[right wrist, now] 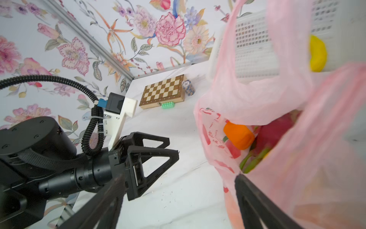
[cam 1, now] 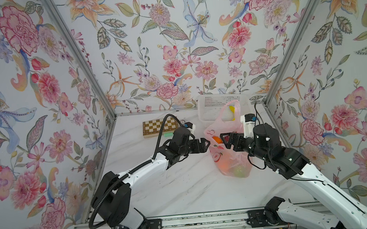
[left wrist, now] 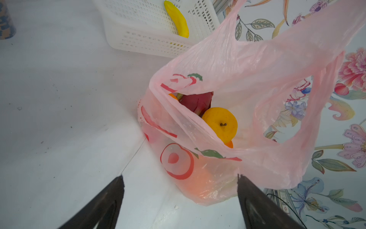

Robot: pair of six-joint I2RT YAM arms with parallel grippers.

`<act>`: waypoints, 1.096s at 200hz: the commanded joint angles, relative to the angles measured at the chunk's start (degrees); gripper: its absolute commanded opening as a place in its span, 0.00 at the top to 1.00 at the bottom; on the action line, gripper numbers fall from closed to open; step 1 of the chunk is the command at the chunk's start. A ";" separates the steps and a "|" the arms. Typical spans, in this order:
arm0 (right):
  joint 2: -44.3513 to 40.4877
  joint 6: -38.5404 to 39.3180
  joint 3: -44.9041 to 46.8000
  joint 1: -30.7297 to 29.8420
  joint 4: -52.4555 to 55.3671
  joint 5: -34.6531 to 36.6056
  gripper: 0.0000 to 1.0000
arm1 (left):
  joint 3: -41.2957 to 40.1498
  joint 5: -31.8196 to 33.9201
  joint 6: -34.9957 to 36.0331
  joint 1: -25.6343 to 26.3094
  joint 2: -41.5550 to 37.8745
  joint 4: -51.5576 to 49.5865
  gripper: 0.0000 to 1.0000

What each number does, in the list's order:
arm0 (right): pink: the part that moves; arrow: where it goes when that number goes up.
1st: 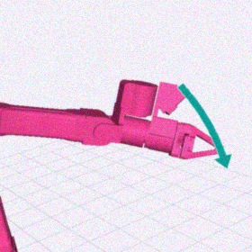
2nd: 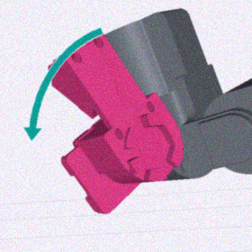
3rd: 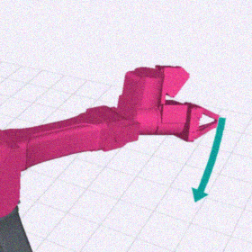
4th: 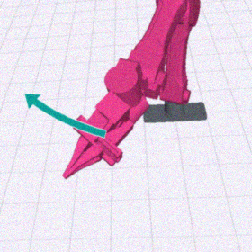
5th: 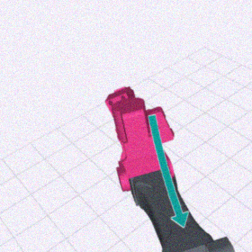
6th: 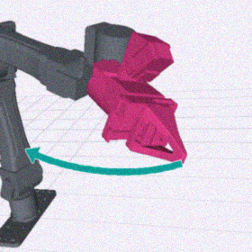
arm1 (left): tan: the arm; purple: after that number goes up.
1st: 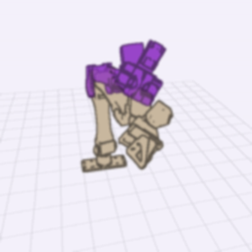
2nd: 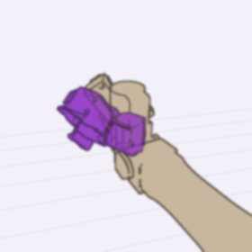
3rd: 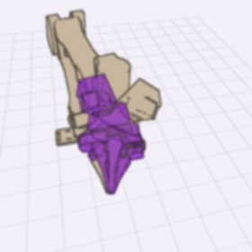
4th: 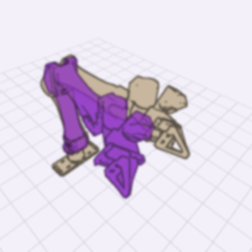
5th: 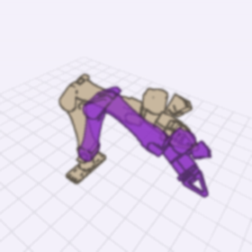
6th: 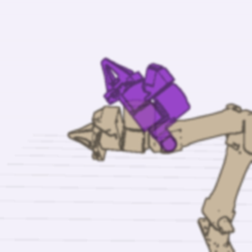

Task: Untie the knot of the plastic bag and take out the fruit
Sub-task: Open the plastic bag at the center of the table.

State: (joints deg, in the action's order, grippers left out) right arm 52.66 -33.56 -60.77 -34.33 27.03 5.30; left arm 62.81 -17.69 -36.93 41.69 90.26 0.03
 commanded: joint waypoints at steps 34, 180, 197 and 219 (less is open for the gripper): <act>3.04 5.43 -6.14 19.85 10.57 1.21 0.12 | 9.96 6.78 -7.22 0.55 8.53 -2.21 0.10; 18.65 10.85 -0.49 23.60 8.58 -17.65 0.13 | 14.30 -7.35 -3.83 2.07 17.73 -3.47 0.80; 19.64 10.63 0.93 22.65 6.26 -17.87 0.24 | 11.96 -7.97 -2.75 2.03 16.47 -1.10 0.94; 19.43 9.62 3.52 23.19 3.41 -15.70 0.53 | 9.53 -6.60 -0.65 2.08 14.03 -1.25 1.00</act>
State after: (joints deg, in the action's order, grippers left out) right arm 72.36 -23.81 -59.79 -11.62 34.30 -13.50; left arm 75.02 -23.83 -40.53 43.20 108.25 -2.04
